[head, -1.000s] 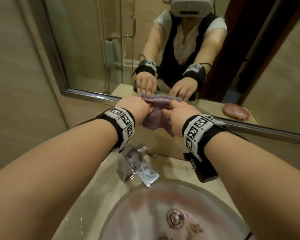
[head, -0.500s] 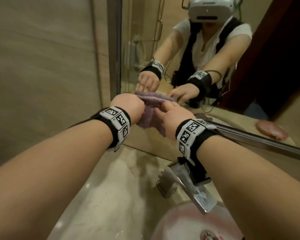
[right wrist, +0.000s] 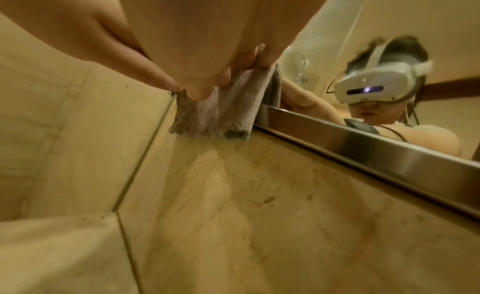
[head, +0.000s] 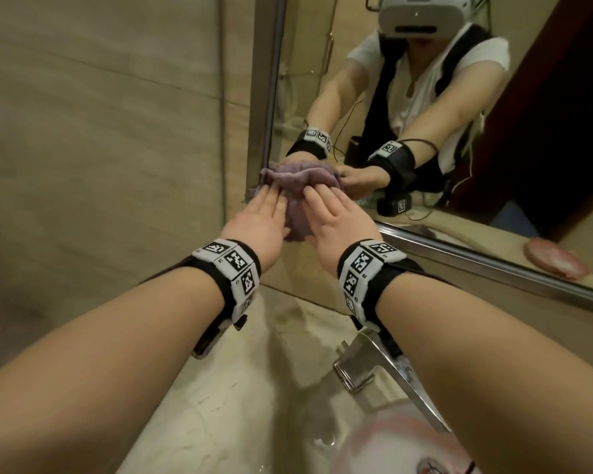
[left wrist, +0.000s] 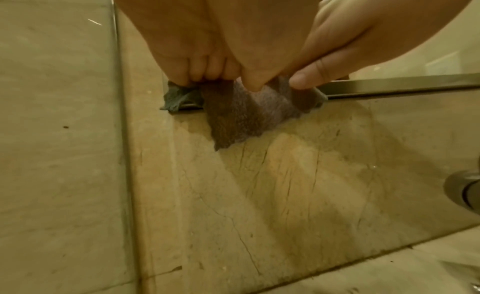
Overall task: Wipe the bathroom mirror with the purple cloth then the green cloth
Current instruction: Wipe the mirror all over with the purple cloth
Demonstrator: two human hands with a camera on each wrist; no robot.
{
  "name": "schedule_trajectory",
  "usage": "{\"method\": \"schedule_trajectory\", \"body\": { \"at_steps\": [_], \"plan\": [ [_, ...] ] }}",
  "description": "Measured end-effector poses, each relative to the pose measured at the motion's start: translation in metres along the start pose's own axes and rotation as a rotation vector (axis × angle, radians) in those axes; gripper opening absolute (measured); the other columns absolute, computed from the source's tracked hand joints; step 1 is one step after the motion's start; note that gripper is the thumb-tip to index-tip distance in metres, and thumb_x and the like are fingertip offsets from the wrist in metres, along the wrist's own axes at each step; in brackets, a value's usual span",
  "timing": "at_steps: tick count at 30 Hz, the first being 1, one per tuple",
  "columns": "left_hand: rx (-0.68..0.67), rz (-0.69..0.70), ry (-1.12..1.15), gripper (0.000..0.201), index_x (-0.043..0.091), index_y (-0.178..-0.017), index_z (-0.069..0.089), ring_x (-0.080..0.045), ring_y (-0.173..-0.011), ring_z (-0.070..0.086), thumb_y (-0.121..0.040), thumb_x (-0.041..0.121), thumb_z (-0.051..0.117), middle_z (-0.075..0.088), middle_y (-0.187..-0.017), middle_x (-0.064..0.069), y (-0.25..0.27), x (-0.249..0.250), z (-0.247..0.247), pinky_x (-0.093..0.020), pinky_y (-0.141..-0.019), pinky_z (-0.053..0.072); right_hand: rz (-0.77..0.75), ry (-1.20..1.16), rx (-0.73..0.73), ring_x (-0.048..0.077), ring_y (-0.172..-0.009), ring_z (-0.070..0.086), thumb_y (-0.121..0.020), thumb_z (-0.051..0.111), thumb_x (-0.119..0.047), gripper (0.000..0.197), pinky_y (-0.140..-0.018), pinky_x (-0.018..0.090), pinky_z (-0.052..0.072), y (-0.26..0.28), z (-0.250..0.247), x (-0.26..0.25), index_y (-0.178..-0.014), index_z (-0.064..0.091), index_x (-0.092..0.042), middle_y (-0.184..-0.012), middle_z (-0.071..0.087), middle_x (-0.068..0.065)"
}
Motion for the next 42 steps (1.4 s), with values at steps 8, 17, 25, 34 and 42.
{"method": "schedule_trajectory", "body": {
  "at_steps": [8, 17, 25, 34, 42],
  "plan": [
    [0.098, 0.022, -0.14, 0.068, 0.005, -0.148, -0.01, -0.028, -0.143, -0.016, -0.101, 0.04, 0.025, -0.016, -0.154, -0.017, -0.007, 0.005, -0.014, -0.034, -0.116, -0.005, 0.022, 0.317, -0.043, 0.021, -0.143, -0.016, -0.1, 0.015, -0.046, 0.065, -0.1, 0.038, -0.027, 0.005, -0.004, 0.021, -0.148, -0.009, -0.01, -0.157, -0.01, 0.006],
    [0.128, 0.211, -0.323, 0.059, 0.025, -0.151, 0.001, -0.029, -0.143, -0.015, -0.1, 0.043, 0.025, -0.016, -0.155, -0.016, 0.0, 0.055, -0.037, -0.037, -0.116, -0.005, 0.085, 0.32, -0.089, 0.023, -0.143, -0.017, -0.1, 0.017, -0.043, 0.061, -0.099, 0.046, -0.026, 0.048, 0.003, 0.067, -0.149, -0.009, -0.018, -0.157, -0.014, 0.004],
    [0.191, 0.397, -0.521, 0.052, 0.033, -0.15, 0.001, -0.025, -0.143, -0.017, -0.101, 0.035, 0.02, -0.02, -0.155, -0.009, 0.005, 0.152, -0.068, -0.037, -0.114, -0.011, 0.206, 0.279, -0.159, 0.022, -0.143, -0.016, -0.1, 0.021, -0.042, 0.058, -0.1, 0.048, -0.026, 0.121, 0.023, 0.139, -0.149, -0.006, -0.027, -0.157, -0.012, 0.001],
    [0.235, 0.553, -0.634, 0.053, 0.032, -0.15, 0.001, -0.027, -0.143, -0.014, -0.101, 0.031, 0.022, -0.017, -0.155, -0.01, 0.015, 0.278, -0.088, -0.039, -0.113, -0.013, 0.372, 0.297, -0.213, 0.02, -0.143, -0.015, -0.1, 0.017, -0.045, 0.056, -0.103, 0.045, -0.025, 0.213, 0.045, 0.222, -0.148, -0.007, -0.032, -0.157, -0.012, -0.002],
    [0.293, 0.611, -0.634, 0.054, 0.032, -0.15, 0.002, -0.027, -0.143, -0.014, -0.1, 0.038, 0.023, -0.019, -0.155, -0.01, 0.018, 0.36, -0.101, -0.04, -0.113, -0.013, 0.48, 0.35, -0.293, 0.024, -0.142, -0.018, -0.1, 0.017, -0.045, 0.057, -0.104, 0.042, -0.024, 0.271, 0.061, 0.278, -0.148, -0.01, -0.03, -0.156, -0.016, 0.0]
  ]
}}
Point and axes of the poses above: each hand's wrist, its own y-axis away from the middle knuckle, its own z-axis out of the palm, x = y × z, the point moved 10 cm from there along -y, towards the middle knuckle
